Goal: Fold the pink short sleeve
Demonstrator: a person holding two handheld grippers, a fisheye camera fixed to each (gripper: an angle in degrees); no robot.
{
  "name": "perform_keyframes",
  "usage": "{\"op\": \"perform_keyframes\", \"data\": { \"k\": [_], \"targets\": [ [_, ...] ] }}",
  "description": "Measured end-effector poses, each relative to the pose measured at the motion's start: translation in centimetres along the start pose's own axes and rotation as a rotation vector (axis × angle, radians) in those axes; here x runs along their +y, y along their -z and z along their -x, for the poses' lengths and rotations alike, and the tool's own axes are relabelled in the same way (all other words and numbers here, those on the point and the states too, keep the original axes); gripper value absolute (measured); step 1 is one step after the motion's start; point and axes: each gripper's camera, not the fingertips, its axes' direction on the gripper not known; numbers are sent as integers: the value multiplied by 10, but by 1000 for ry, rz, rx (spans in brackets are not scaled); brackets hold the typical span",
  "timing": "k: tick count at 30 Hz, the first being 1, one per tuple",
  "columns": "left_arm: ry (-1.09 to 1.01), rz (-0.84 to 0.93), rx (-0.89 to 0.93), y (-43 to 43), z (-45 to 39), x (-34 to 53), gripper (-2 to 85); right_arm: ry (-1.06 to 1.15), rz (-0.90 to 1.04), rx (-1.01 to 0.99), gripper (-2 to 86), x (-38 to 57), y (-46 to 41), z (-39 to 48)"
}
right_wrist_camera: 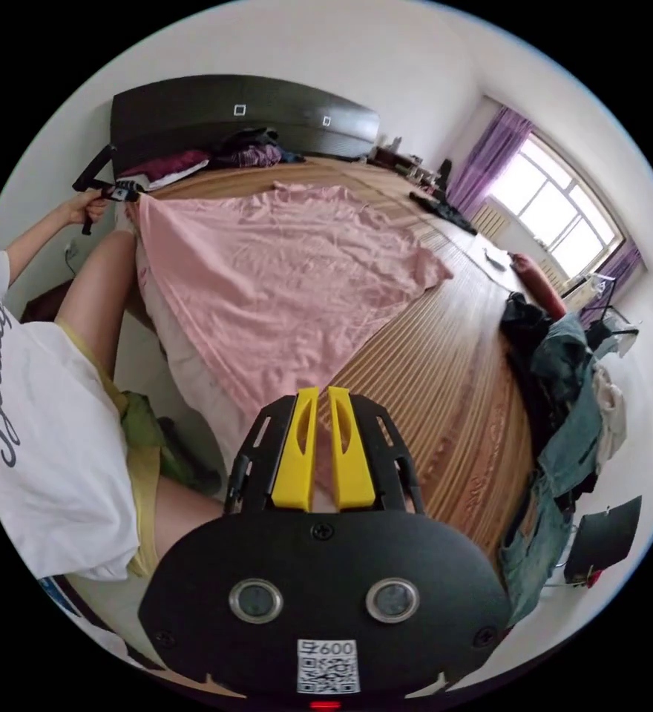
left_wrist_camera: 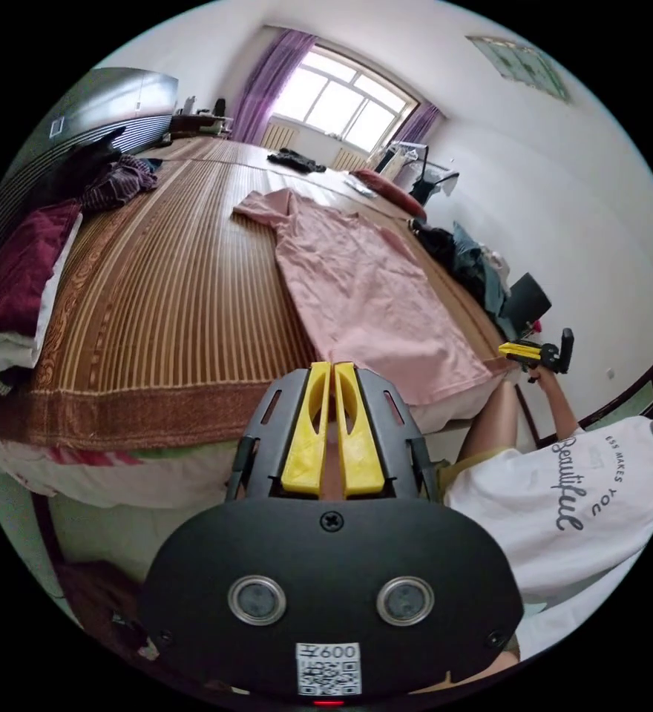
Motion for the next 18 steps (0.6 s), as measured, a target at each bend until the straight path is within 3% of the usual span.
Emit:
{"op": "perform_keyframes", "data": {
  "k": [3,9,11,15,18],
  "targets": [
    [22,9,-9,5,22,7,7,-123,74,-55,39,28,-26,-18],
    [24,66,-68,13,55,15,7,-292,8,-86,58,75,-11,-54],
    [20,68,-85,16,61,19,7,-251,-25,-63,62,85,0,-51],
    [29,56,-101,27,79,31,7,38,-65,5,69,102,19,-8],
    [44,40,-81,36,94,42,7,261,-30,194,63,117,8,32]
  ]
}}
